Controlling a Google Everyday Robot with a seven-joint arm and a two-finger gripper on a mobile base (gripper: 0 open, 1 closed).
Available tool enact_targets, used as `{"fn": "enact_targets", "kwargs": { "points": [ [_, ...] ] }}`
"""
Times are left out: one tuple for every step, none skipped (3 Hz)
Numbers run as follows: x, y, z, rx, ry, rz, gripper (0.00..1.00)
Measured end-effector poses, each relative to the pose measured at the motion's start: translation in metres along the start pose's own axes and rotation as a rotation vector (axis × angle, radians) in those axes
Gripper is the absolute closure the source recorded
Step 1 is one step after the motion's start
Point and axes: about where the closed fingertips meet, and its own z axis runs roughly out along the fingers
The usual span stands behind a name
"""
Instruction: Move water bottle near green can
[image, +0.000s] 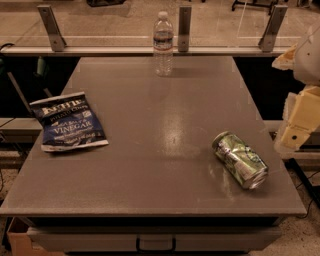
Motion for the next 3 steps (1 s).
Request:
{"fn": "enact_targets", "kwargs": {
  "points": [
    [0.000, 0.000, 0.000, 0.000, 0.000, 0.000, 0.00],
    [-0.003, -0.007, 0.000, 0.020, -0.017, 0.007, 0.00],
    [-0.015, -0.044, 0.015, 0.060, -0.105, 0.007, 0.00]
  ]
}}
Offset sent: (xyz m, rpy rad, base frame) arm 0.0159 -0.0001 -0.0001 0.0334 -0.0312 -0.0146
